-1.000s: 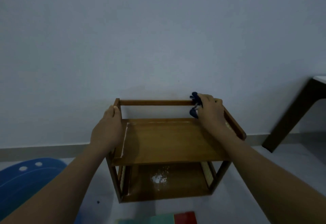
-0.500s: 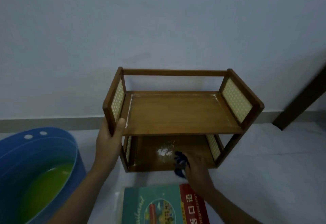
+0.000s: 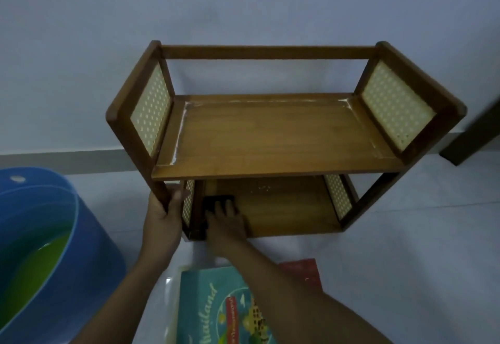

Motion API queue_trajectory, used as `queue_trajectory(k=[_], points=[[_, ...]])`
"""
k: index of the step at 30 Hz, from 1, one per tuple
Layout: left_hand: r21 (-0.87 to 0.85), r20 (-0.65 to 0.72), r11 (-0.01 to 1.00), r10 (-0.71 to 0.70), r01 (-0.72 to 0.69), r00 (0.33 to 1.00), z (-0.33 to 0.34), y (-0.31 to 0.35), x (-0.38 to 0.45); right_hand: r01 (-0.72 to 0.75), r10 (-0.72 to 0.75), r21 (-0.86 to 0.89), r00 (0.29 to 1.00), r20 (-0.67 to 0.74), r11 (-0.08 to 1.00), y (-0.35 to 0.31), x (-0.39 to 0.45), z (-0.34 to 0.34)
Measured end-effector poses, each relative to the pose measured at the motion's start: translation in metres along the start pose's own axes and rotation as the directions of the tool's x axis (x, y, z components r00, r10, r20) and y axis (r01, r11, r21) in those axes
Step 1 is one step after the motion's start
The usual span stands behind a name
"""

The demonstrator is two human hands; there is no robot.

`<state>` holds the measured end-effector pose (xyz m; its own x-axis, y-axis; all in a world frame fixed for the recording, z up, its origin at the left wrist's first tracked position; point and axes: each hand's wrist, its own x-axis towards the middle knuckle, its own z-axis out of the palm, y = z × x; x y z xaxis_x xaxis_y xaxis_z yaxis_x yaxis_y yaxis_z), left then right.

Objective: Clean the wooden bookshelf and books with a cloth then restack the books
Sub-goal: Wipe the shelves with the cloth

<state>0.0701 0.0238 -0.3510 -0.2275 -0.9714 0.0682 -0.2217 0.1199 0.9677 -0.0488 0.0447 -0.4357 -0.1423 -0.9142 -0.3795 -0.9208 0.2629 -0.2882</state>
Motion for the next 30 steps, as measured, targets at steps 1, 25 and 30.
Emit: queue_trajectory(k=[1, 25, 30], points=[[0.058, -0.03, 0.998, -0.007, 0.009, 1.0, 0.002, -0.002, -0.001, 0.058, -0.057, -0.015, 0.998, 0.023, 0.998, -0.007, 0.0, 0.004], [0.235, -0.046, 0.971, -0.038, 0.048, 0.998, 0.005, 0.007, -0.004, 0.029, -0.038, 0.075, 0.991, 0.129, 0.997, 0.008, 0.039, -0.019], [0.244, -0.093, 0.968, -0.036, 0.058, 0.995, 0.005, 0.004, -0.006, 0.117, -0.113, -0.111, 0.993, 0.045, 0.987, -0.02, -0.001, 0.012]])
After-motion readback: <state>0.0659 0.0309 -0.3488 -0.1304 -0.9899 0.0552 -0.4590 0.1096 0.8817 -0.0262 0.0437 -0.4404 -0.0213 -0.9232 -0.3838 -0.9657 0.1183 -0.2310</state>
